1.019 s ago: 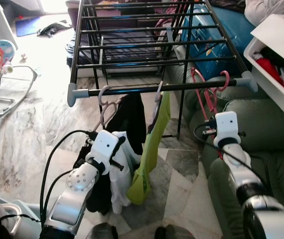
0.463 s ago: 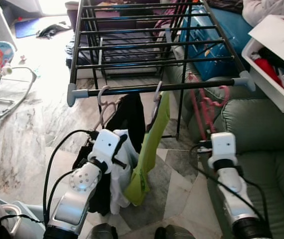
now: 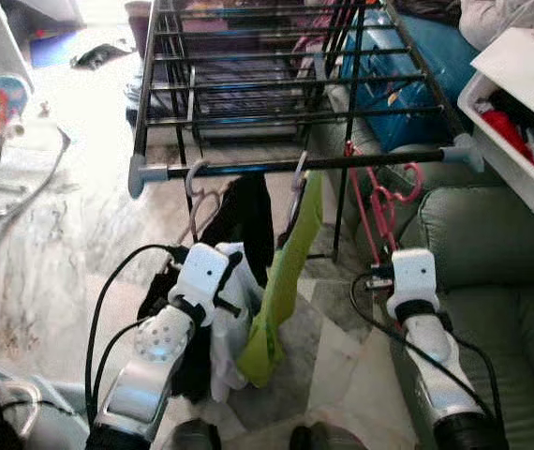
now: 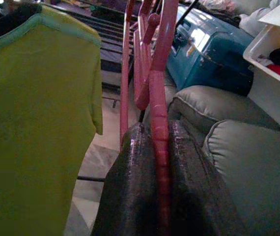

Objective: Hang hanger

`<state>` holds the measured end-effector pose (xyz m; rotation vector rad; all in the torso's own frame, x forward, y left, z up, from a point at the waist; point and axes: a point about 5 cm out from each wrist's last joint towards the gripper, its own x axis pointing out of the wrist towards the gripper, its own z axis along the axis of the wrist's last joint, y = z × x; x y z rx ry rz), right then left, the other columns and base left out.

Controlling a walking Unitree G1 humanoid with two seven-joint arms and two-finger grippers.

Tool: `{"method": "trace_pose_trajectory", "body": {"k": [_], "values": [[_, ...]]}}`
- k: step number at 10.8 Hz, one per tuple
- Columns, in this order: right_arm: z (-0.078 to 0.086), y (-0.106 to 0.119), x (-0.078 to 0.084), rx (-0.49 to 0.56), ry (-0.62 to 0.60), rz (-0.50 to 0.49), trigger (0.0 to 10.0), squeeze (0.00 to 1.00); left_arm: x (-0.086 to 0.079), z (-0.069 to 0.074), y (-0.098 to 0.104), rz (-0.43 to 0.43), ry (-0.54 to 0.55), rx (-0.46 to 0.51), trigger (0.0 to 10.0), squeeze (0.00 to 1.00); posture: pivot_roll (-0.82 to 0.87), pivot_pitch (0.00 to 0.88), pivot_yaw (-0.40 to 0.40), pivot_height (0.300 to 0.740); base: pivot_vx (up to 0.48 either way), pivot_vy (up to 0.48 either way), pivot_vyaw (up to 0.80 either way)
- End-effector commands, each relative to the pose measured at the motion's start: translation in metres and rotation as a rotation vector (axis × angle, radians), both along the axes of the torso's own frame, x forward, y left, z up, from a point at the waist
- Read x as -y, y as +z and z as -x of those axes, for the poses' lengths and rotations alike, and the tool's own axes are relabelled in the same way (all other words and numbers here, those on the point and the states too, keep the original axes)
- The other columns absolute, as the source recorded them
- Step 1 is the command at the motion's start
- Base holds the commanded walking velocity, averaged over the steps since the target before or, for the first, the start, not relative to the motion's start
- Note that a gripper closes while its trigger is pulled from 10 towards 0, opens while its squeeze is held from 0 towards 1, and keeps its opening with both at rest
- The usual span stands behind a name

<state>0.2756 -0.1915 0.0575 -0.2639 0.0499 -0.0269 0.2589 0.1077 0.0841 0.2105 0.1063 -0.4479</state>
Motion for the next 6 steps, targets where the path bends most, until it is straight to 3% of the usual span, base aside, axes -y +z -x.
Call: {"method": "trace_pose_trajectory", "body": {"k": [1, 6], "values": [[-0.0016, 0.0036, -0.0015, 0.005, 0.008, -0.003, 10.0, 0.0, 0.001, -0.0026, 0.0057, -0.001, -0.002, 0.039, 10.0, 0.0, -0.02, 0.0, -0.024, 0.74, -0.319, 0.0, 0.0], [-0.0045, 0.0048, -0.0026, -0.005, 0.014, -0.007, 10.0, 0.0, 0.0014, -0.005, 0.0052, -0.002, -0.003, 0.042, 10.0, 0.0, -0.03, 0.0, -0.025, 0.74, -0.361, 0.0, 0.0]]}}
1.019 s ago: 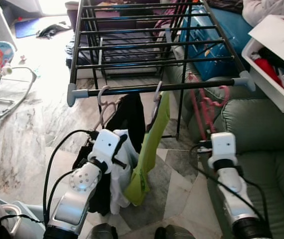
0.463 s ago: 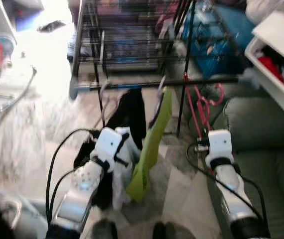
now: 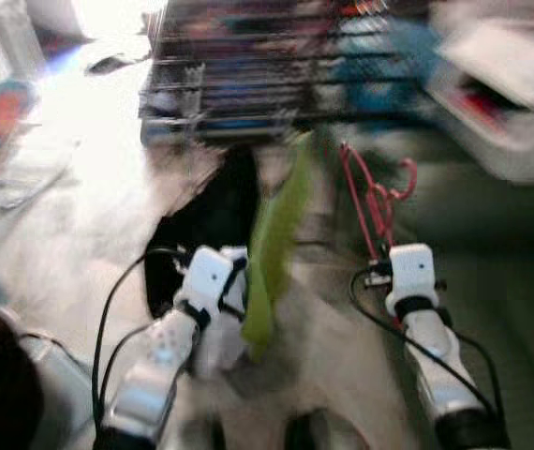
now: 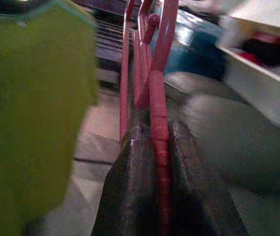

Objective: Hang hanger

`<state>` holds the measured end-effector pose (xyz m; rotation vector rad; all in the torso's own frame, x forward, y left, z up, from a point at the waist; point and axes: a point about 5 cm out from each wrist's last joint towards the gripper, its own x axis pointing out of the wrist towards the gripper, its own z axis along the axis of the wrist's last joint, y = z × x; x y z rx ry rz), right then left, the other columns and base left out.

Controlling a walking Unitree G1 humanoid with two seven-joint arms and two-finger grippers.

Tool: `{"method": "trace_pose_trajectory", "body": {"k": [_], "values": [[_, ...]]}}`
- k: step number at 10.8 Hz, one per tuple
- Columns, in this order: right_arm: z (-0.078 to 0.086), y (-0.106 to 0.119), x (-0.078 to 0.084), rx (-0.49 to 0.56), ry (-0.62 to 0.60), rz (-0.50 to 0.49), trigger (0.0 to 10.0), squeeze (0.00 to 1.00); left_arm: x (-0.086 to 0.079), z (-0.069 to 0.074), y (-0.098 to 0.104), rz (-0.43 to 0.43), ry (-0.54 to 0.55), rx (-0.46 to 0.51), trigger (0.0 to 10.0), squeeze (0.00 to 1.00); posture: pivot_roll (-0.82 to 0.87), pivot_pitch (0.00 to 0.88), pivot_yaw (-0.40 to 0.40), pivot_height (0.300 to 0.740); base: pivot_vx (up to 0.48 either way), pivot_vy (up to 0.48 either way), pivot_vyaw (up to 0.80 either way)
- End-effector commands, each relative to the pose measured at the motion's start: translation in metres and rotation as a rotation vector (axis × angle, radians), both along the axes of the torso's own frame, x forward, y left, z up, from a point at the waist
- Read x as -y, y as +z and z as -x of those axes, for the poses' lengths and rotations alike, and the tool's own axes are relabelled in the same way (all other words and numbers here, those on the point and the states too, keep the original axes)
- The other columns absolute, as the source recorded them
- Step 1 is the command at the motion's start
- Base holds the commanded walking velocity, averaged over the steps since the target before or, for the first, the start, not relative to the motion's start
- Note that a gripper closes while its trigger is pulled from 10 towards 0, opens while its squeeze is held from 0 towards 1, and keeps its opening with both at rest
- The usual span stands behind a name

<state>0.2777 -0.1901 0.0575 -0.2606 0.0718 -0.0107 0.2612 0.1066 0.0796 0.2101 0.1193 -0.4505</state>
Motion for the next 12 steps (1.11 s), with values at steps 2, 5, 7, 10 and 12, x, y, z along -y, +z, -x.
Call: {"method": "trace_pose_trajectory", "body": {"k": [2, 5, 7, 10, 12], "values": [[-0.0041, 0.0054, -0.0015, 0.018, 0.002, -0.004, 10.0, 0.0, -0.0002, -0.0037, 0.0096, 0.0, 0.0, 0.056, 10.0, 0.0, -0.02, 0.0, -0.026, 0.74, -0.343, 0.0, 0.0], [-0.0057, 0.0053, -0.0028, 0.015, 0.003, -0.009, 10.0, 0.0, 0.0005, -0.0037, 0.0099, 0.002, -0.008, 0.056, 10.0, 0.0, -0.02, 0.0, -0.022, 0.74, -0.338, 0.0, 0.0], [-0.0068, 0.0052, -0.0034, 0.014, 0.003, -0.018, 10.0, 0.0, 0.0013, -0.0042, 0.0104, 0.008, -0.01, 0.057, 10.0, 0.0, -0.02, 0.0, -0.024, 0.74, -0.289, 0.0, 0.0], [-0.0098, 0.0052, -0.0055, 0.003, 0.01, -0.016, 10.0, 0.0, 0.0034, -0.0031, 0.0105, 0.009, -0.019, 0.058, 10.0, 0.0, -0.02, 0.0, -0.029, 0.74, -0.086, 0.0, 0.0], [-0.0107, 0.0027, -0.0066, -0.014, 0.006, -0.033, 10.0, 0.0, 0.0047, -0.0024, 0.0117, 0.052, -0.027, 0.043, 10.0, 0.0, -0.02, 0.0, -0.029, 0.74, 0.0, 0.0, 0.0]]}}
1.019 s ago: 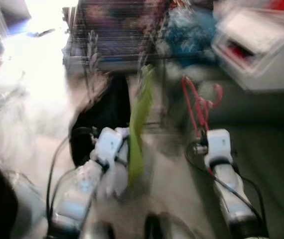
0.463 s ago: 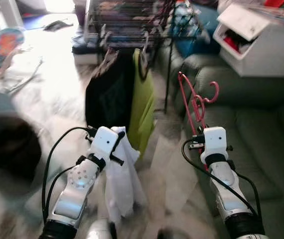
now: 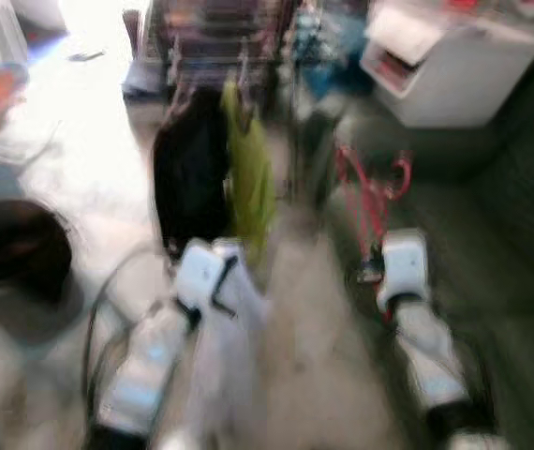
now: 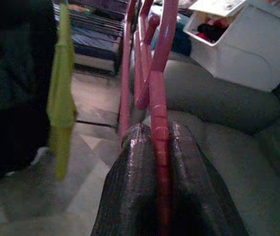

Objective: Hang hanger

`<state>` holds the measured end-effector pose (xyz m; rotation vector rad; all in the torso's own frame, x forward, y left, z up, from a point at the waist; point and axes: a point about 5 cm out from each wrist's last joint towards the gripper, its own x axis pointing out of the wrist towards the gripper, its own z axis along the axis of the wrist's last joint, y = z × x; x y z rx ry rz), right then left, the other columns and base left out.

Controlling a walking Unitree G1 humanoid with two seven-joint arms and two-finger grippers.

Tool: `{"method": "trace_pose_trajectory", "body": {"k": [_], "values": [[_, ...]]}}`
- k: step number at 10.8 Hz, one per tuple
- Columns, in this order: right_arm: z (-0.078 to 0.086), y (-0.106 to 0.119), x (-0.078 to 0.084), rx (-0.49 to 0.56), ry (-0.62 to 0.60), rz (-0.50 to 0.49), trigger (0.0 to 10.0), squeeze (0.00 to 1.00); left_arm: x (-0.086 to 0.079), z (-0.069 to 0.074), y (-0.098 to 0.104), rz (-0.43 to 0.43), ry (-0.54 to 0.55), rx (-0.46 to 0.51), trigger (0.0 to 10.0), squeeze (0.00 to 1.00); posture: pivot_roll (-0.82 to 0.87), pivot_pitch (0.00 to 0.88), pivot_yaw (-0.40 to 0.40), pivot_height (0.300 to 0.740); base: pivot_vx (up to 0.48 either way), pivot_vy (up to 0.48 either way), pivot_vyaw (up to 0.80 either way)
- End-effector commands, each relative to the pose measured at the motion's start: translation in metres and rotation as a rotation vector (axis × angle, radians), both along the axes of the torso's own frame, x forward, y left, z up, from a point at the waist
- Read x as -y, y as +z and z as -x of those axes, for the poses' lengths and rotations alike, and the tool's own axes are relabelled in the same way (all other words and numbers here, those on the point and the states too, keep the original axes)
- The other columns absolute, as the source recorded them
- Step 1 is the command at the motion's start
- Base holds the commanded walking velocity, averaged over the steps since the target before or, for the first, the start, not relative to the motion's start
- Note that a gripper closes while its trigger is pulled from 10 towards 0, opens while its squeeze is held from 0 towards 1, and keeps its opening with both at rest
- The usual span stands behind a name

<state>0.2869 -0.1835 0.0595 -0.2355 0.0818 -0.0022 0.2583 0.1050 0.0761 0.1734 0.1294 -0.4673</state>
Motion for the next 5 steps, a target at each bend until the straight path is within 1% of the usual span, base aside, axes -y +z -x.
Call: {"method": "trace_pose_trajectory", "body": {"k": [1, 3, 5], "values": [[-0.0015, 0.0004, 0.0003, -0.006, 0.0, -0.006, 10.0, 0.0, 0.0042, -0.0048, 0.0158, 0.025, -0.02, 0.062, 10.0, 0.0, -0.02, 0.0, -0.03, 0.74, 0.0, 0.0, -0.8], [-0.002, 0.0, 0.0005, -0.01, 0.0, -0.005, 10.0, 0.0, 0.0084, -0.0015, 0.0144, 0.026, -0.056, 0.052, 10.0, 0.0, -0.02, 0.0, -0.029, 0.74, 0.0, 0.0, -0.8], [-0.0033, 0.0001, 0.0002, -0.012, 0.002, -0.003, 10.0, 0.0, 0.0091, -0.001, 0.0146, 0.039, -0.065, 0.045, 10.0, 0.0, -0.02, 0.0, -0.029, 0.74, 0.0, 0.0, -0.64]]}}
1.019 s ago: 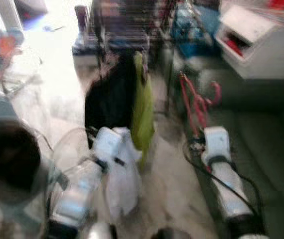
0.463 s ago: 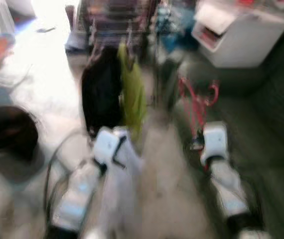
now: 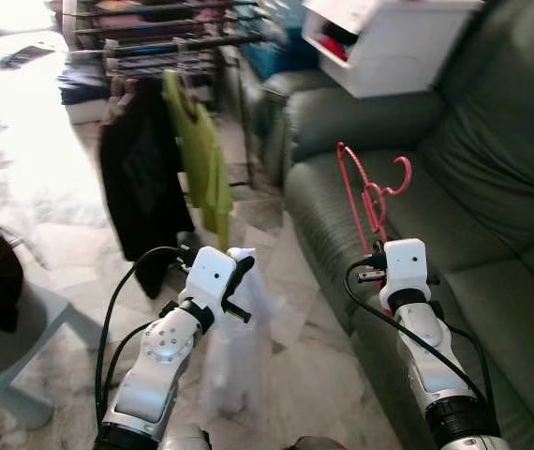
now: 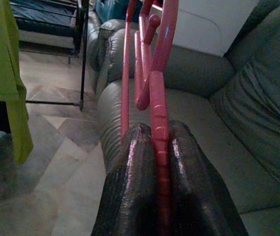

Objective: Hang hanger

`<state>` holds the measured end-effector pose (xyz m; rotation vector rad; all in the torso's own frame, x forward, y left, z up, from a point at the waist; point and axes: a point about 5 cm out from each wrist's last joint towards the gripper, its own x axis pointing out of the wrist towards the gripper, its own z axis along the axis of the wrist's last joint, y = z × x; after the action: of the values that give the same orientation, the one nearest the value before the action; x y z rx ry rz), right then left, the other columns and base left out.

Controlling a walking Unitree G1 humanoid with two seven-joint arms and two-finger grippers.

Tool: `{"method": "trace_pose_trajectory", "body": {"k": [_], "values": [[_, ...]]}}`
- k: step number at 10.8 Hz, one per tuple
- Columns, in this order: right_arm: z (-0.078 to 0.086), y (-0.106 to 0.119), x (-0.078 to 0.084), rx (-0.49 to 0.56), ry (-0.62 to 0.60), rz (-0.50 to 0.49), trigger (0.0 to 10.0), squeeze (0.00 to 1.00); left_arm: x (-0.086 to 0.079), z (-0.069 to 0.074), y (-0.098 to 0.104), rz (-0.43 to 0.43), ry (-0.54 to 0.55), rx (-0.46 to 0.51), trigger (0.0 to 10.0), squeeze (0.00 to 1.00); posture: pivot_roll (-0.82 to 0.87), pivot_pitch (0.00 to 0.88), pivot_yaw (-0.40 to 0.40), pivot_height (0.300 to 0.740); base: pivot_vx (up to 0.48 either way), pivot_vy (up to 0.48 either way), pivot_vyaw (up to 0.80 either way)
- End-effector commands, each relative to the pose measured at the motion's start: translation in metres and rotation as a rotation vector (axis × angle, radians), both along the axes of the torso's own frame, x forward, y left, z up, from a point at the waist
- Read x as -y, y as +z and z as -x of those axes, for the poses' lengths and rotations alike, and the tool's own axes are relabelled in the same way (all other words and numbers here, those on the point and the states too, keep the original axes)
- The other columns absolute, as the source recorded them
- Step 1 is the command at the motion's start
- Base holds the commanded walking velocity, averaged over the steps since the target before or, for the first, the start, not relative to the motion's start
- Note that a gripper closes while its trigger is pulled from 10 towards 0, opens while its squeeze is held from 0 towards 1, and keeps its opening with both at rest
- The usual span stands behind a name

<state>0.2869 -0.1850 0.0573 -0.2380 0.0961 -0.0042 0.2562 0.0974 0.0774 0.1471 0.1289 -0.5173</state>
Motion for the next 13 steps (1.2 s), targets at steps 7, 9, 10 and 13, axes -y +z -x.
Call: {"method": "trace_pose_trajectory", "body": {"k": [7, 9, 10, 13], "values": [[-0.005, 0.0018, -0.0038, -0.003, 0.016, -0.006, 10.0, 0.0, 0.0051, 0.0015, 0.0118, -0.004, -0.078, 0.038, 10.0, 0.0, -0.02, 0.0, -0.031, 0.74, 0.0, 0.366, -0.41], [-0.0054, 0.0016, -0.004, -0.004, 0.017, -0.006, 10.0, 0.0, 0.0074, 0.0039, 0.0116, -0.023, -0.108, 0.048, 10.0, 0.0, -0.02, 0.0, -0.029, 0.74, 0.0, 0.0, -0.48], [-0.0055, 0.0016, -0.0043, -0.003, 0.018, -0.006, 10.0, 0.0, 0.0078, 0.005, 0.0114, -0.031, -0.121, 0.053, 10.0, 0.0, -0.02, 0.0, -0.03, 0.74, 0.0, 0.0, 0.0], [-0.0054, -0.0002, -0.0047, -0.025, 0.052, -0.006, 10.0, 0.0, 0.0042, 0.0013, 0.0183, -0.105, -0.175, 0.134, 10.0, 0.0, -0.02, 0.0, -0.03, 0.74, 0.0, 0.0, 0.0]]}}
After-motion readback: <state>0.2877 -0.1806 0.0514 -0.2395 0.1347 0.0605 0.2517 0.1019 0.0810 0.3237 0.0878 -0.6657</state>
